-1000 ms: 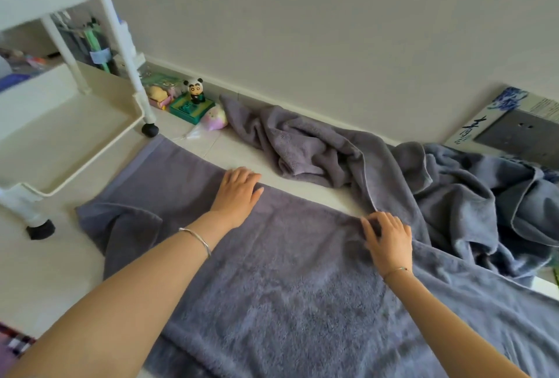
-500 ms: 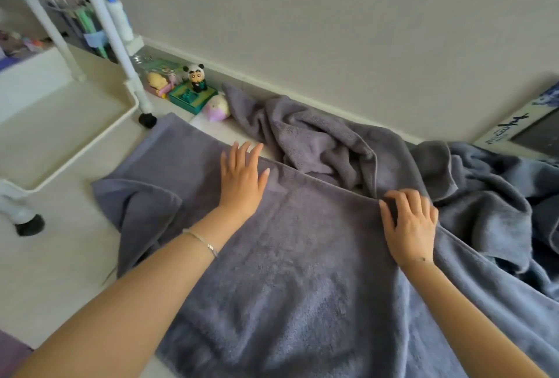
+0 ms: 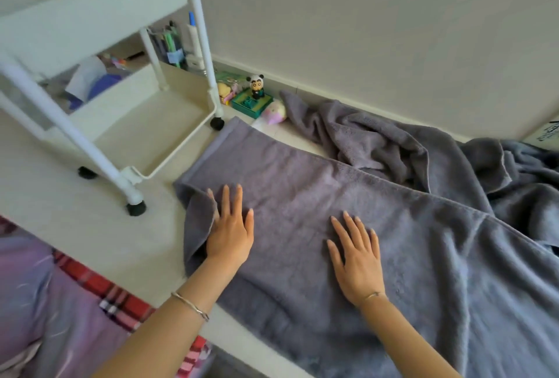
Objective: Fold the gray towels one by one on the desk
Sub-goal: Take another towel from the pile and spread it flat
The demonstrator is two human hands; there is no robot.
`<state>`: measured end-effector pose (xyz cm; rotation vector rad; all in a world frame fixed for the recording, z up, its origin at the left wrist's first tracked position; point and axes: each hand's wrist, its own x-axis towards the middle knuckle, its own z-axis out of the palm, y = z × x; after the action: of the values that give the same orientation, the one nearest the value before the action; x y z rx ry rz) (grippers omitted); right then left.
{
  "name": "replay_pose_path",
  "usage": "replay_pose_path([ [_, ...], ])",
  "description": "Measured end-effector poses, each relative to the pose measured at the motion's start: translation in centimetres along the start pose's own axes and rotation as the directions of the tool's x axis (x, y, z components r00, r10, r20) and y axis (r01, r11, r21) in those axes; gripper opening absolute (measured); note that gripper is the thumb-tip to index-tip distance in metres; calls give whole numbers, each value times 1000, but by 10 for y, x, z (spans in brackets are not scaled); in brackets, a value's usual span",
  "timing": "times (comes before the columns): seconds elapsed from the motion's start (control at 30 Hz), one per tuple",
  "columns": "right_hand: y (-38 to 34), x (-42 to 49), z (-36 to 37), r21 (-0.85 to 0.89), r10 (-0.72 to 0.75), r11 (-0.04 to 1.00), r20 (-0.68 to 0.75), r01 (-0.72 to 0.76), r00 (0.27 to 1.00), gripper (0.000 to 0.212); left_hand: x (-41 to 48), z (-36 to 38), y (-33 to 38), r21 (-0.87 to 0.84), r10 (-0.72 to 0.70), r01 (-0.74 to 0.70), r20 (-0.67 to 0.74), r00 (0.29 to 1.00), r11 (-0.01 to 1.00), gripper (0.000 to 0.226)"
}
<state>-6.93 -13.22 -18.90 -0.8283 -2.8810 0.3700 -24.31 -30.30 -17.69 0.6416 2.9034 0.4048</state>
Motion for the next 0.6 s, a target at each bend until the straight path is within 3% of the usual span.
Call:
replay_pose_path([
  [0.1,-8,1,-2,-2,23,1000,34,-23,999,76,-13,-14,-37,132,-153,140,99,983,981,62],
  [0.23,-25,-19,-10,33,74,997,9,-74,997,87,-30,-32,-68,148,-253,233,130,959,961,66],
  [0.3,-37,-33,-13,43,88,995,25,-89,996,87,-37,-35,-63,143,-153,140,88,984,980,66],
  [0.37,-50,-49,-11,48,98,994,46,-100,994,87,-52,-34,-43,100,66,-75,86,994,992,72],
  [0.47,-71,-70,-2,45,76,996,88,-80,993,82,-81,-16,-12,46,346,-360,186,920,932,74],
  [0.6,-77,-83,0,30,53,998,116,-56,992,79,-86,-7,-13,71,356,-381,237,904,922,58],
])
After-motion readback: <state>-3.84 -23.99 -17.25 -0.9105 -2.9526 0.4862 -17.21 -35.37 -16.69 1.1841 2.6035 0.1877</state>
